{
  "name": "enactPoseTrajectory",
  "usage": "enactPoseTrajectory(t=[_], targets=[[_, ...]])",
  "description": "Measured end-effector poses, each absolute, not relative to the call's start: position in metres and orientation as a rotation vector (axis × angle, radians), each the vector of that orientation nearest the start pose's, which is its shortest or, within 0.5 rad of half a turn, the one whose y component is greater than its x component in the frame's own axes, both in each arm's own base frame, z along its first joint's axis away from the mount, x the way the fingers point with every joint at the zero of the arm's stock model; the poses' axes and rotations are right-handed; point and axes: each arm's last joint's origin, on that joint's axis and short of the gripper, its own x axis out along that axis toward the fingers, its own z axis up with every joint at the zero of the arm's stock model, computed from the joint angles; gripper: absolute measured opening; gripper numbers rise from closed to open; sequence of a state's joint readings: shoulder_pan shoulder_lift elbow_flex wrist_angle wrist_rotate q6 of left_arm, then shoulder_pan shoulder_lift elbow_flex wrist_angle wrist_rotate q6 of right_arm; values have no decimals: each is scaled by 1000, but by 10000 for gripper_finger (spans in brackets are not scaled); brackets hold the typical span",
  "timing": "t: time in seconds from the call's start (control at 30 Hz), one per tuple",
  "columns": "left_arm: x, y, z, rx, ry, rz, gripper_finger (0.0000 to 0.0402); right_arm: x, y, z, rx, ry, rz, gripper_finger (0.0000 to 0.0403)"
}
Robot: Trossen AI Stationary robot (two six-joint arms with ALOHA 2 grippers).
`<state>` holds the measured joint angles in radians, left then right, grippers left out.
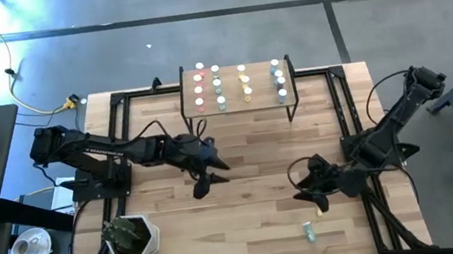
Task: Pick and place medicine bottles onto shelf by color
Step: Put the light blue medicine bottle on the shelf
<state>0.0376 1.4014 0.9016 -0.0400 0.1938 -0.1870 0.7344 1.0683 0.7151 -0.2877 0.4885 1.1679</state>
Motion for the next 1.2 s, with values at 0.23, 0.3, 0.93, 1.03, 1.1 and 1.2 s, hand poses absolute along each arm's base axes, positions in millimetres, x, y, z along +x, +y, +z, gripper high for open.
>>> enactPoseTrajectory(t=[0.23,0.3,0.93,1.03,1.1,1.2], targets=[[302,-11,250,-227,546,-84,188,179,148,275,634,579,-72,201],[302,-13,250,-225,547,-89,188,179,148,276,605,615,-99,201],[303,-10,250,-219,533,27,188,178,170,231,883,1092,-293,201],[303,-10,250,-219,533,26,188,180,179,219,905,1135,-331,201],[303,-10,250,-219,532,26,188,183,186,212,927,1145,-346,201],[303,-10,250,-219,532,26,188,187,195,202,950,1152,-350,201]])
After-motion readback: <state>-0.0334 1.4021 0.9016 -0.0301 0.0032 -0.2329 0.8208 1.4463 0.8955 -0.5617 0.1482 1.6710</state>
